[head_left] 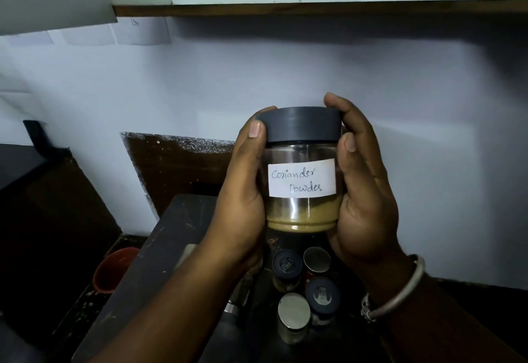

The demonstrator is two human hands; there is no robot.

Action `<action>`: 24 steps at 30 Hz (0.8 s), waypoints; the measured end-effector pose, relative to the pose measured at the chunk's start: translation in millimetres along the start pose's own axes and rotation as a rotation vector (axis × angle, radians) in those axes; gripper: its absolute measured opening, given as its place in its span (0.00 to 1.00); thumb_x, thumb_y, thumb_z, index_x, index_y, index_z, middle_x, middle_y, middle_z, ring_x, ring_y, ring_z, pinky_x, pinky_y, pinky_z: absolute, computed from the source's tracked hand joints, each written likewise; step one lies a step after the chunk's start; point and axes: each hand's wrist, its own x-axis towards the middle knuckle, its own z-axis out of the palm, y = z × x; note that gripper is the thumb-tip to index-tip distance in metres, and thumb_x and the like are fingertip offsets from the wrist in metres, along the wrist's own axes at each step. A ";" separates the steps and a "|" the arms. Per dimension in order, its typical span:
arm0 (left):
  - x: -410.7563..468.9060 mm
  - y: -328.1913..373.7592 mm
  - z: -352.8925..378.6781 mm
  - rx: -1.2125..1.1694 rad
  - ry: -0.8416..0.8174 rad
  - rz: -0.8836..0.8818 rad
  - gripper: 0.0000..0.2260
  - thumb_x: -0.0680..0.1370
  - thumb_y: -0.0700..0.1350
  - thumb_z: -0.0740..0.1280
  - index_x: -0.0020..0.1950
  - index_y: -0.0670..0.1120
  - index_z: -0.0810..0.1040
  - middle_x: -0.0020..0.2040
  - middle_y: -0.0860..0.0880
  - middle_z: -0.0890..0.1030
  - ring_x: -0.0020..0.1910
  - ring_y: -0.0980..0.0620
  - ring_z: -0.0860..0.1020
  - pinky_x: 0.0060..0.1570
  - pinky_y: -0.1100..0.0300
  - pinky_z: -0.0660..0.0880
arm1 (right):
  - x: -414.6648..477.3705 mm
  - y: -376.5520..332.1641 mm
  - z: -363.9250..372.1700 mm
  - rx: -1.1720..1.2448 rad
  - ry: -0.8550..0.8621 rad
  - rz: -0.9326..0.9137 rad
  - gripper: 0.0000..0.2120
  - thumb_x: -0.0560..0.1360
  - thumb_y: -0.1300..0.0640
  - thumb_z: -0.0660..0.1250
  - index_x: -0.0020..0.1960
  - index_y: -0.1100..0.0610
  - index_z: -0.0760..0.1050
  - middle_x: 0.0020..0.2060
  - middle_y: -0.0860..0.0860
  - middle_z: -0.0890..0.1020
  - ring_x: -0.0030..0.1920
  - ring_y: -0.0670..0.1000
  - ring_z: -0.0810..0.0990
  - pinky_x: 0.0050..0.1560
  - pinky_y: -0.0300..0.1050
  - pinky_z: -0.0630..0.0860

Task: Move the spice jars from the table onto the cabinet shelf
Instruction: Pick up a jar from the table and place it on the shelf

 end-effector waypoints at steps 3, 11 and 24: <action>0.1 1.3 3.2 -0.019 -0.038 0.020 0.31 0.79 0.60 0.60 0.74 0.39 0.71 0.66 0.30 0.78 0.61 0.36 0.81 0.58 0.46 0.80 | 0.9 -1.6 -1.2 -0.018 0.011 -0.007 0.18 0.84 0.55 0.56 0.73 0.53 0.71 0.67 0.52 0.80 0.63 0.50 0.81 0.58 0.41 0.79; 9.4 -0.1 5.3 0.031 -0.031 0.052 0.32 0.78 0.61 0.60 0.72 0.38 0.73 0.65 0.30 0.78 0.64 0.31 0.79 0.60 0.41 0.78 | 8.3 2.4 -2.6 -0.070 0.059 0.006 0.16 0.85 0.56 0.58 0.71 0.52 0.73 0.68 0.55 0.79 0.63 0.53 0.81 0.58 0.44 0.80; 100.7 42.8 -5.4 0.211 -0.077 0.227 0.19 0.80 0.59 0.61 0.66 0.51 0.77 0.62 0.34 0.81 0.59 0.30 0.80 0.59 0.33 0.76 | 92.5 -2.2 1.7 -0.524 -0.037 -0.002 0.25 0.72 0.39 0.70 0.68 0.35 0.72 0.57 0.50 0.84 0.55 0.50 0.86 0.47 0.44 0.83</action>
